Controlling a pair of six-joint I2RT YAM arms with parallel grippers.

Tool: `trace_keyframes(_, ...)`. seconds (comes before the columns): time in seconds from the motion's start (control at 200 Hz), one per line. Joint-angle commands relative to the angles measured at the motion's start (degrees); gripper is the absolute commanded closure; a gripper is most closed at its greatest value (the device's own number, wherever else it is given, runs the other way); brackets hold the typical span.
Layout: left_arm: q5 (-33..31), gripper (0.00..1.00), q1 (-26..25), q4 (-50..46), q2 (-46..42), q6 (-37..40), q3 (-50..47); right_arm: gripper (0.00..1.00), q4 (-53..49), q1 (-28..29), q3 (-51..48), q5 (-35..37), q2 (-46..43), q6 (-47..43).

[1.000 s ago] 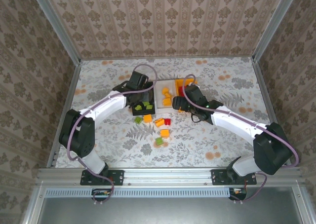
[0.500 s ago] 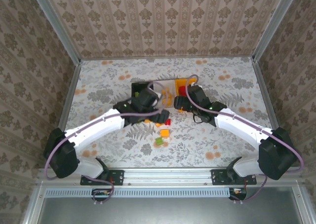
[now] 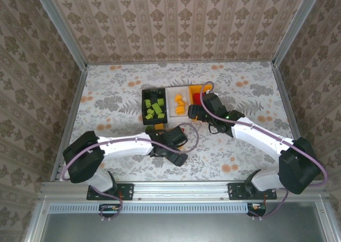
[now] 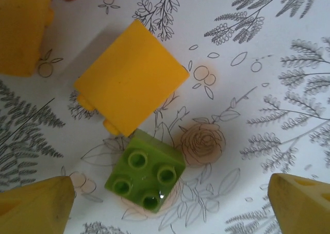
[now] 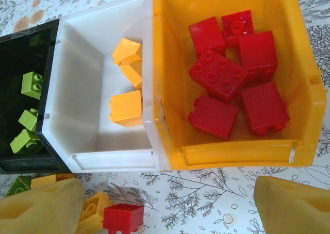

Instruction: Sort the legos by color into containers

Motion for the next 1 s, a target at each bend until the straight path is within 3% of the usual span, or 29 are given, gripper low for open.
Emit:
trace_keyframes(0.0,-1.74,0.05,0.62,2.02,1.78,-0.08,-0.2,0.13,-1.05,-0.49,-0.33,1.96,-0.73,-0.84)
trace_keyframes(0.61,-4.48,0.44,-0.37,2.0,5.67,0.85,-1.35,0.13,-0.64,-1.11,-0.83,2.31,-1.04,-0.83)
trace_keyframes(0.995,-6.8,0.7,-1.45,-2.28,-0.57,1.24,-1.03,0.13,-0.69,-1.35,-0.45,2.23,-1.13,-0.76)
